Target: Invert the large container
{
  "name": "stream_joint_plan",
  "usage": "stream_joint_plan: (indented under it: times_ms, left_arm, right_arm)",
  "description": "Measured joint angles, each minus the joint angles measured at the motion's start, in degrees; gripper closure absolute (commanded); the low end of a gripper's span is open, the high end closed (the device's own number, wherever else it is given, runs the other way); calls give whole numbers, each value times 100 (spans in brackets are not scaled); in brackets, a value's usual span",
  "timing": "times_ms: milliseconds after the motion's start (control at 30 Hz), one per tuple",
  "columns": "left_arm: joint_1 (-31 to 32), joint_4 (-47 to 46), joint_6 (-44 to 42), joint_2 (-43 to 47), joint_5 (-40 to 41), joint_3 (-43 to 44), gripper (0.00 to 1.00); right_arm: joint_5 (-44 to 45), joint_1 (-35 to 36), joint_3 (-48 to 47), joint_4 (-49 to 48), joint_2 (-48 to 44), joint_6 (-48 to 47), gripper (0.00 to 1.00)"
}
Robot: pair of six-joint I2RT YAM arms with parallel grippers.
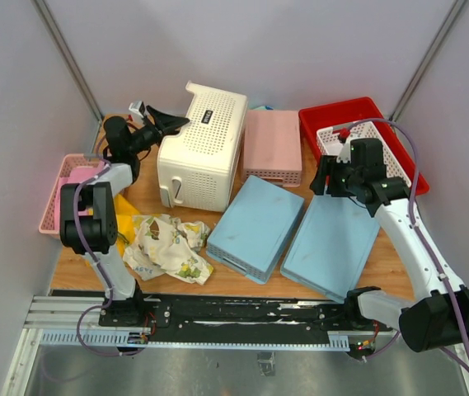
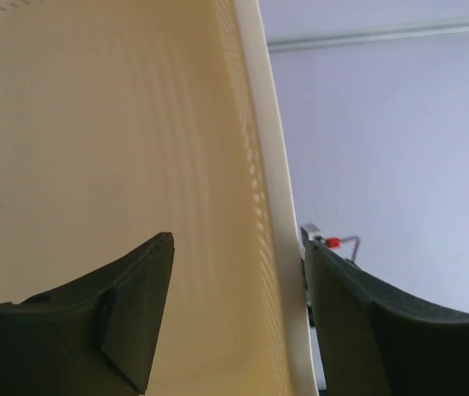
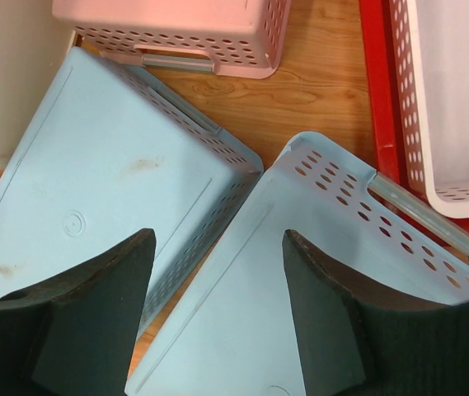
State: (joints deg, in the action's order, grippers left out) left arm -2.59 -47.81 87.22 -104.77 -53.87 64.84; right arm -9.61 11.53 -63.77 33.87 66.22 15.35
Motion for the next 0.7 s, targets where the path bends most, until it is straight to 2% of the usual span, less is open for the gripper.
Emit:
stream_joint_plan:
  times_ms: [133,267,367,567,700]
  left_arm:
    - [-96,1814,-1451,214,251,286,23]
    - [-68,3821,-3003,319,820,1237,20]
    - [-68,4957,-3904,503,1283,1816,14]
    - [-61,6452,-5121,911,1838,2575,11]
    - [-44,7228,-5729,1303,2459,2702,12]
  right_arm:
    - [-111,0,42,-33,7,76,35]
    - [-450,11,42,-229,44,280,35]
    - [-734,142,42,-570,142,623,35]
    - [-1307,914,144,-2100,540,1749,35]
    - [-1596,1272,131,-3283,1132,2603,35]
